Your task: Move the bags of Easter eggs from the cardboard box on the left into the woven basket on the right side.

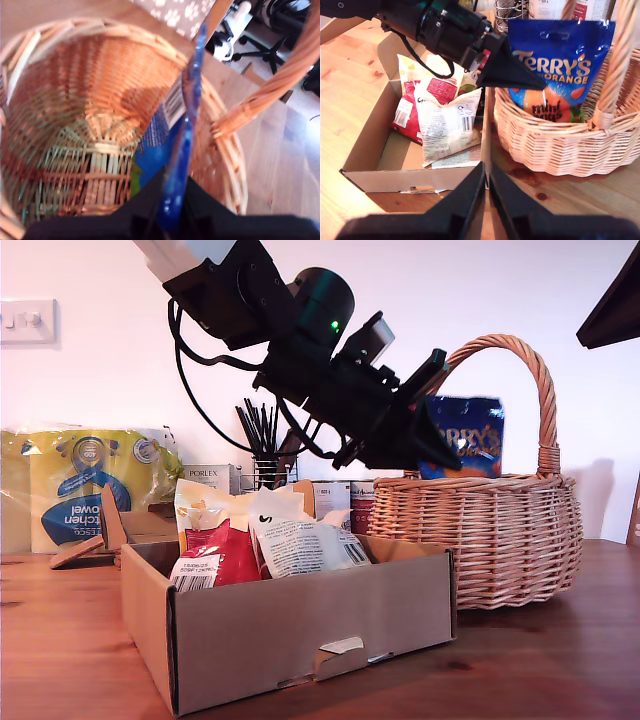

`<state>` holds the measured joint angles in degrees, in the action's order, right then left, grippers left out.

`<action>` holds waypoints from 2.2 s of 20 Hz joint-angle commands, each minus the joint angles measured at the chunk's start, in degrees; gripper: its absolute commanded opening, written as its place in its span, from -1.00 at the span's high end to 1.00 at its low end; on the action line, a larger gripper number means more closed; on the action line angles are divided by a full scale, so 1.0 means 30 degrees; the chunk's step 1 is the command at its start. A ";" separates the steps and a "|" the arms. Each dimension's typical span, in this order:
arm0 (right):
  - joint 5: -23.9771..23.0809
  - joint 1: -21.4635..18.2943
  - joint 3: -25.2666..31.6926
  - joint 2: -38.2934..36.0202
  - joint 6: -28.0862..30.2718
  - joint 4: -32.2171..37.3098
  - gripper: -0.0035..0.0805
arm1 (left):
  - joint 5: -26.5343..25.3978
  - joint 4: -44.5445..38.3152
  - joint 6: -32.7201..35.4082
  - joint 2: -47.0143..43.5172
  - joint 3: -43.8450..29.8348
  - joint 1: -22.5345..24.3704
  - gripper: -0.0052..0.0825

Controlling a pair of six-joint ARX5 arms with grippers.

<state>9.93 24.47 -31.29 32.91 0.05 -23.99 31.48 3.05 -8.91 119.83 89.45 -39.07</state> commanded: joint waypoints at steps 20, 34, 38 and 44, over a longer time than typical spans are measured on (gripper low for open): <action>0.0525 0.0087 -0.0153 -0.0029 0.0000 0.0175 0.95 | -0.7635 0.6499 0.6579 -0.3672 0.1523 0.0175 0.60; 0.0510 0.0087 -0.0153 -0.0022 0.0146 0.0175 0.95 | -0.3264 0.2637 0.9879 -1.1591 -1.1264 0.2630 0.93; 0.0510 0.0087 -0.0153 -0.0022 0.0146 0.0131 0.95 | -0.3096 0.2659 1.0601 -1.1511 -1.1468 0.2951 -0.27; 0.0510 0.0087 -0.0153 -0.0022 0.0138 0.0138 0.95 | -0.3344 0.2382 1.3158 -1.0907 -1.1468 0.2936 -0.92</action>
<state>11.42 24.47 -31.29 32.91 0.25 -23.97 21.39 10.37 30.20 85.03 55.18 -30.24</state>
